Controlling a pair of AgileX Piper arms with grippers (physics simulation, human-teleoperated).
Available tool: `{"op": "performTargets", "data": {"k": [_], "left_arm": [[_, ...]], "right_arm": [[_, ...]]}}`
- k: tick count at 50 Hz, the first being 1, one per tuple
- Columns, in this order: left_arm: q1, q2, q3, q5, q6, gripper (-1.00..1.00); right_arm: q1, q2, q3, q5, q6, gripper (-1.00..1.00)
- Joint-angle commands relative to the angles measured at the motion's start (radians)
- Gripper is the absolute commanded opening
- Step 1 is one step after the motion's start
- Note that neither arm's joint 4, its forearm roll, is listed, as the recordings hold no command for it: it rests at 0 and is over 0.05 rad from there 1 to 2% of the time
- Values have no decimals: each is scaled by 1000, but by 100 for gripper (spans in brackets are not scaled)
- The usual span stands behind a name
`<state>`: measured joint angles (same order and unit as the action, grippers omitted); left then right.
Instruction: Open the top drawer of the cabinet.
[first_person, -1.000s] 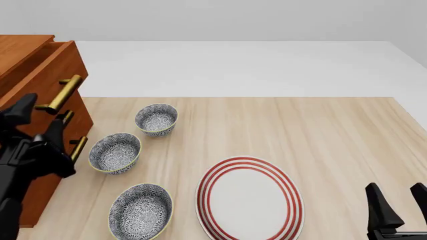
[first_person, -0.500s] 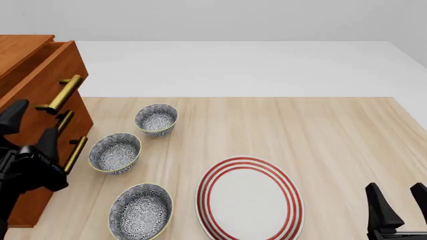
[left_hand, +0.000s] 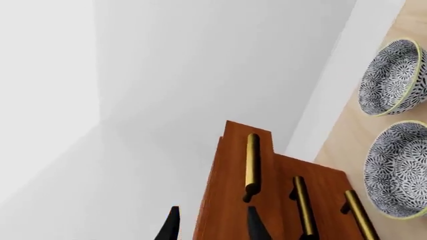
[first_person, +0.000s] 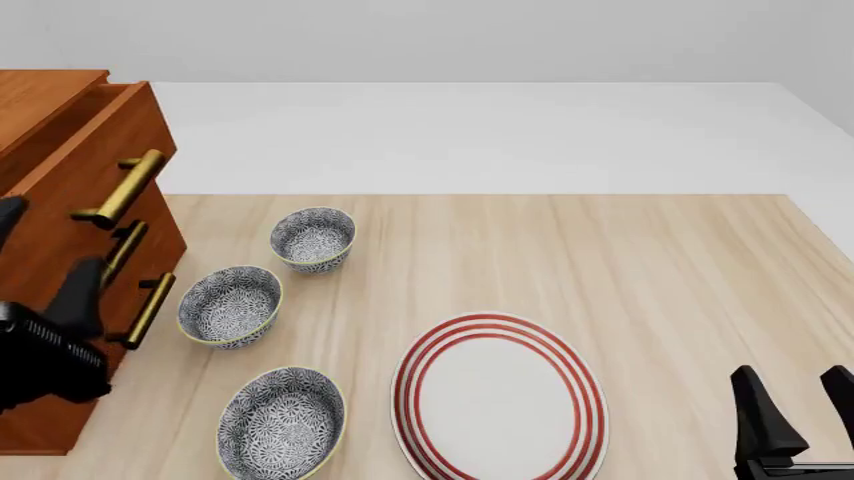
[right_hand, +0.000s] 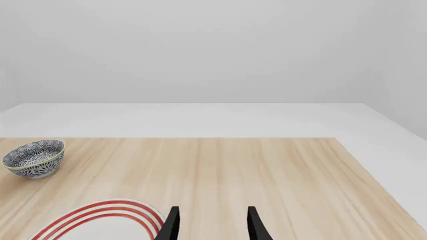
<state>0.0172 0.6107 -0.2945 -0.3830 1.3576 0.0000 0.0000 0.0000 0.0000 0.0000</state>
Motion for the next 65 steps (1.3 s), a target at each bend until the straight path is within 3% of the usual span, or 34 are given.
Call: {"op": "performTargets", "data": {"k": [1,8,9,11,13,17,19,21,27,29,30,31,32,35,36,37,39,41,42,45,53,58,60,65], "left_arm": [[-41,-103,-123,182,-135,100],[-47,-137,-326,358,-310,100],[-47,-137,-397,417,-386,100],[-30,-125,-446,435,-428,100],[-35,-110,-509,494,-512,100],[-102,-119,-487,520,-482,100],[-93,-105,-532,528,-532,100],[-111,-110,-527,528,-520,100],[-65,-41,-677,619,-676,100],[-71,-37,-687,627,-675,100],[-55,-15,-725,648,-729,100],[-46,-7,-732,644,-733,100],[6,17,-767,631,-787,100],[-7,57,-822,689,-835,100],[9,81,-850,710,-870,100],[77,115,-891,696,-942,100],[82,151,-943,722,-997,100],[105,185,-967,726,-993,100],[120,206,-986,737,-1024,100],[97,229,-1000,774,-994,100],[134,304,-1096,871,-1070,100],[128,324,-1136,917,-1078,100],[131,344,-1178,956,-1120,100],[119,340,-1200,990,-1124,100]], "right_arm": [[0,0,0,0,0,100],[0,0,0,0,0,100],[0,0,0,0,0,100],[0,0,0,0,0,100],[0,0,0,0,0,100],[0,0,0,0,0,100],[0,0,0,0,0,100],[0,0,0,0,0,100],[0,0,0,0,0,100],[0,0,0,0,0,100],[0,0,0,0,0,100],[0,0,0,0,0,100],[0,0,0,0,0,100],[0,0,0,0,0,100],[0,0,0,0,0,100],[0,0,0,0,0,100],[0,0,0,0,0,100],[0,0,0,0,0,100],[0,0,0,0,0,100],[0,0,0,0,0,100],[0,0,0,0,0,100],[0,0,0,0,0,100],[0,0,0,0,0,100],[0,0,0,0,0,100]]}}
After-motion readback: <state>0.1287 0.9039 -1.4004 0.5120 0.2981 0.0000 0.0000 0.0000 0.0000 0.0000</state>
